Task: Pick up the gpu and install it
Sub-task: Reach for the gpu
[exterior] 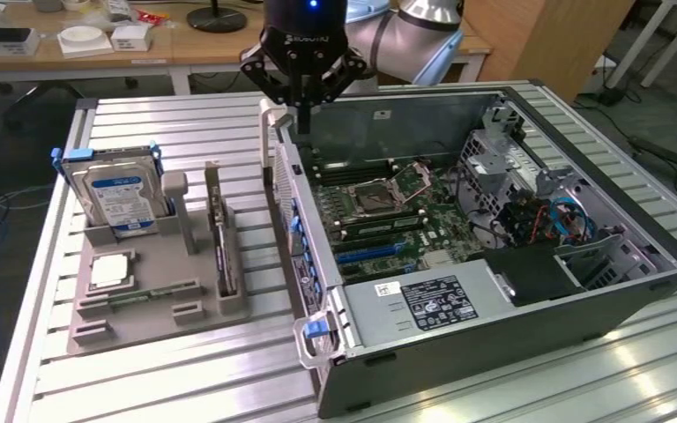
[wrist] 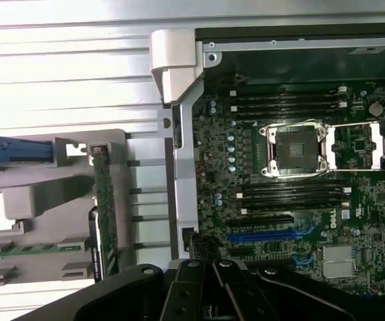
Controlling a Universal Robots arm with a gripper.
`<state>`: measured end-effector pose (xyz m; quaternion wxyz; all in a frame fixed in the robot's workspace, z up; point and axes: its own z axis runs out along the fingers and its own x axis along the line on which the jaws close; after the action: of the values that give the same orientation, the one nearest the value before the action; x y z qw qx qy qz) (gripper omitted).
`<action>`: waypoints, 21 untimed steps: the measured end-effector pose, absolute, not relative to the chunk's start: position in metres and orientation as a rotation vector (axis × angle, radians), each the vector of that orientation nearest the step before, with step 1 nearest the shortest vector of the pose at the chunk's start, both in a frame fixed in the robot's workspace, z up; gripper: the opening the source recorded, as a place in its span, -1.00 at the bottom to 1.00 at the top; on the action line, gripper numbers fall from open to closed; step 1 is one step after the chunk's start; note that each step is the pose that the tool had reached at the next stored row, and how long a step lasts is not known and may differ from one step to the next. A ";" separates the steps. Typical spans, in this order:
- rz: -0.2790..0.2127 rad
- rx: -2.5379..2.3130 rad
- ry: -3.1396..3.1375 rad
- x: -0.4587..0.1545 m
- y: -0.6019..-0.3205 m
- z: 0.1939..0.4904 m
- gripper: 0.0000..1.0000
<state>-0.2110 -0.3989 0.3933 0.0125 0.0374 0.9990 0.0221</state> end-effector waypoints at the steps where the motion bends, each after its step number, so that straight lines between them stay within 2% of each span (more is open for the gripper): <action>1: 0.069 0.117 3.114 -0.213 -0.399 0.393 -0.80; 21: 0.069 0.117 3.114 -0.260 -0.399 0.393 -0.80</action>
<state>-0.2605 -0.3988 0.3933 0.0125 0.0374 0.9990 0.0221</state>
